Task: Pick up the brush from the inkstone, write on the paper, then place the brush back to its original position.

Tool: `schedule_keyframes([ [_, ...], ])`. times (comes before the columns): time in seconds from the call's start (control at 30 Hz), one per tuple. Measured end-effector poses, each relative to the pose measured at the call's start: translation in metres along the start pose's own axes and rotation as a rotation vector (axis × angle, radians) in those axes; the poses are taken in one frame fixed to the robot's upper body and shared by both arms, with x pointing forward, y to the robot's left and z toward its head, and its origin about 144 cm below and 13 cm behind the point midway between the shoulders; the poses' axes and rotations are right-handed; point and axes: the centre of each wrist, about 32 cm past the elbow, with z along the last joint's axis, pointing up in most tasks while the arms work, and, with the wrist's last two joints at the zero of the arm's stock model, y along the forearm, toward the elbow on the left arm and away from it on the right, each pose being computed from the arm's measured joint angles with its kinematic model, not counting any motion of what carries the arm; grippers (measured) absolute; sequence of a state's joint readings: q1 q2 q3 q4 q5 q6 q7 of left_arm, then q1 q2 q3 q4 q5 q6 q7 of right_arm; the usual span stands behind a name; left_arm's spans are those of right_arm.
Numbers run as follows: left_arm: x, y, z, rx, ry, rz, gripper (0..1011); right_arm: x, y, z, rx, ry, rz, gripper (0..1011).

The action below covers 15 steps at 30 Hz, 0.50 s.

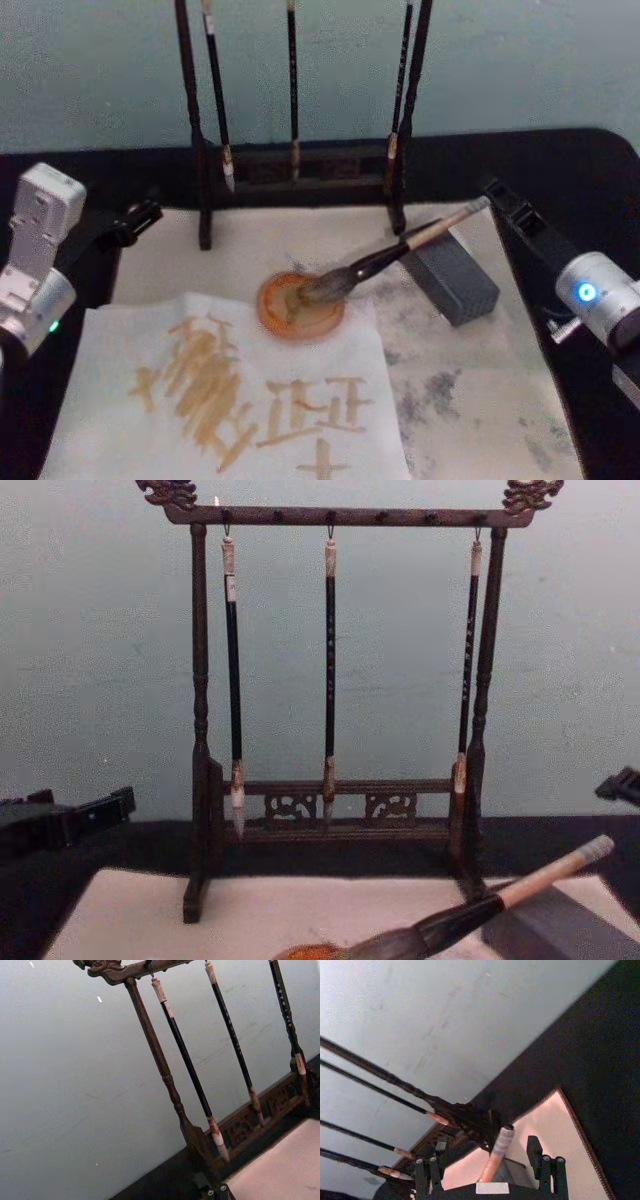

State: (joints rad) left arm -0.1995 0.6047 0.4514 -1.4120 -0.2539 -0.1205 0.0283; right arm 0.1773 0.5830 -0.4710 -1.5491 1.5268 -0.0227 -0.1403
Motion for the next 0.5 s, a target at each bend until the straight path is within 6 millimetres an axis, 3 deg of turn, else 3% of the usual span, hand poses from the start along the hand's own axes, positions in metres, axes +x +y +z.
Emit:
schedule_keyframes([
  [0.27,0.0,0.0,0.0,0.0,0.0,0.0,1002,-0.01,-0.011,0.0,0.018,-0.07,0.022,1008],
  [0.5,0.0,0.0,0.0,0.0,0.0,0.0,1002,-0.024,-0.009,-0.006,0.068,-0.43,0.077,1008],
])
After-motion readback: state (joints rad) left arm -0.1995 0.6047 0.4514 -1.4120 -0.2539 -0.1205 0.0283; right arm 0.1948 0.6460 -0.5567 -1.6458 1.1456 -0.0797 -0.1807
